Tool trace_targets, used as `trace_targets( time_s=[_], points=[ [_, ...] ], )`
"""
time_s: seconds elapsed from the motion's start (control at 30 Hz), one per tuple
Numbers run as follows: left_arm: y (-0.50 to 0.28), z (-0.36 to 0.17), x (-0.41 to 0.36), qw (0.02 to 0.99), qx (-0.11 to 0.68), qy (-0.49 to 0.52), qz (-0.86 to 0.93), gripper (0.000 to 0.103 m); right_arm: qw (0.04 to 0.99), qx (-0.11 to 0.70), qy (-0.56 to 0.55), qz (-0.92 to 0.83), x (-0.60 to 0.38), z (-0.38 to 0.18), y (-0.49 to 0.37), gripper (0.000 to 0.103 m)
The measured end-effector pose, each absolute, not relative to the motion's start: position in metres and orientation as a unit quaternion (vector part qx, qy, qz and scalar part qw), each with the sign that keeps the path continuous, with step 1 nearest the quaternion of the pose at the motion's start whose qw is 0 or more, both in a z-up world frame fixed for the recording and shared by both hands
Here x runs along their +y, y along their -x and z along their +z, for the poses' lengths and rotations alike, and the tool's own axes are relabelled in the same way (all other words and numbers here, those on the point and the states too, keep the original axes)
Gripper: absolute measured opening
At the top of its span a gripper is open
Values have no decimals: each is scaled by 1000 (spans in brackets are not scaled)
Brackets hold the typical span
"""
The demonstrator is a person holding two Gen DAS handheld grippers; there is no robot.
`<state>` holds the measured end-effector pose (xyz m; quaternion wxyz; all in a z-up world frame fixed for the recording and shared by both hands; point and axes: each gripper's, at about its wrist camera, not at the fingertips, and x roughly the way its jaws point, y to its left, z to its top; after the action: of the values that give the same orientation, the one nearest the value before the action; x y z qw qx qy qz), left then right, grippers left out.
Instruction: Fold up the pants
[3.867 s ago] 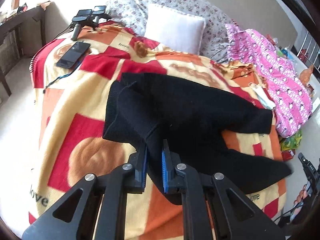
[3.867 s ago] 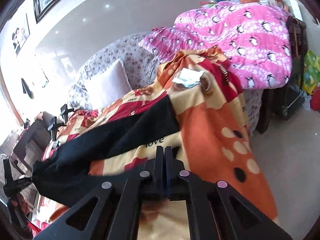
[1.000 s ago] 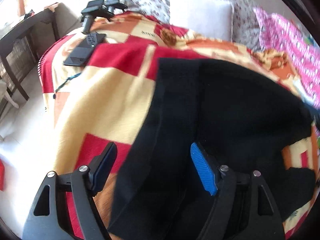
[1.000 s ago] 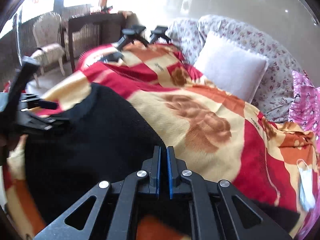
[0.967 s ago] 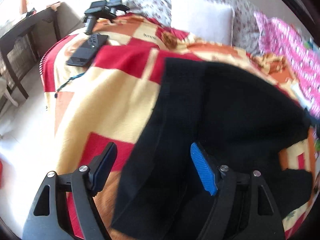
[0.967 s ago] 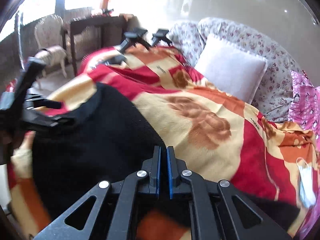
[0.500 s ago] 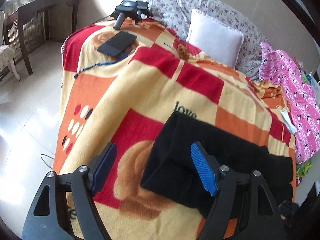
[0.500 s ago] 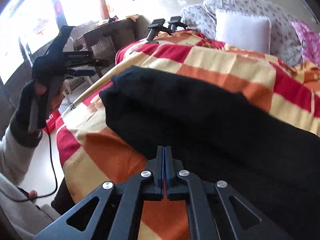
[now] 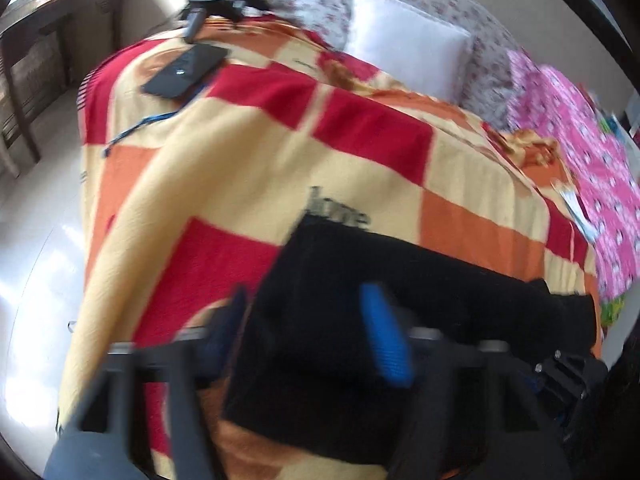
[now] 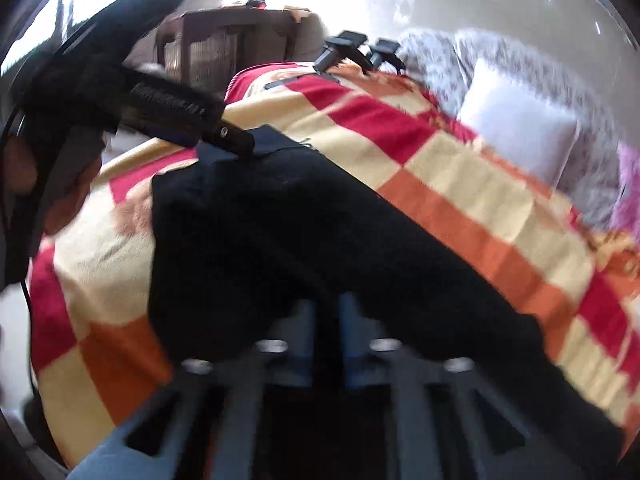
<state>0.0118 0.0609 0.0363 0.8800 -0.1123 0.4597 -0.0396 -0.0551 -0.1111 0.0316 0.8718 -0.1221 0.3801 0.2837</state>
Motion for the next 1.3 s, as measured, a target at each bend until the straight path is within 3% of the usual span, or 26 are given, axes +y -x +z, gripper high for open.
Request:
trace_targets(
  time_s=[0.1, 0.27, 0.5, 0.6, 0.67, 0.73, 0.8, 0.9, 1.0, 1.03, 1.07, 1.1, 1.13, 1.3],
  points=[
    [-8, 51, 54, 884, 454, 96, -55, 20, 875, 366, 41, 314, -136, 57, 67, 5],
    [26, 84, 67, 899, 421, 84, -84, 18, 875, 354, 30, 329, -139, 84, 107, 5],
    [28, 48, 96, 887, 453, 84, -18, 18, 863, 388, 27, 322, -96, 42, 121, 6],
    [32, 38, 97, 885, 458, 89, -13, 19, 851, 415, 28, 319, -94, 27, 114, 13],
    [36, 41, 99, 887, 452, 92, -17, 24, 845, 409, 1, 346, -108, 39, 119, 23],
    [38, 44, 103, 887, 452, 97, -17, 50, 856, 390, -13, 340, -134, 60, 123, 37],
    [44, 47, 106, 891, 440, 105, -14, 62, 877, 366, -19, 312, -163, 79, 124, 44],
    [48, 53, 107, 895, 433, 109, -12, 62, 903, 358, -25, 238, -204, 88, 105, 56],
    [50, 62, 98, 901, 420, 111, -18, 62, 903, 379, -29, 203, -218, 79, 75, 56],
    [50, 65, 92, 903, 416, 103, -21, 64, 897, 392, -37, 201, -220, 72, 62, 51],
    [48, 66, 82, 906, 413, 88, -25, 64, 892, 399, -42, 205, -221, 67, 54, 44],
    [47, 66, 75, 907, 414, 78, -27, 65, 891, 405, -43, 202, -221, 63, 49, 21],
    [45, 65, 68, 906, 416, 67, -30, 65, 889, 412, -36, 196, -221, 58, 42, 8],
    [34, 40, 33, 898, 438, 1, -37, 65, 887, 413, -51, 201, -233, 52, 37, 8]
  ],
)
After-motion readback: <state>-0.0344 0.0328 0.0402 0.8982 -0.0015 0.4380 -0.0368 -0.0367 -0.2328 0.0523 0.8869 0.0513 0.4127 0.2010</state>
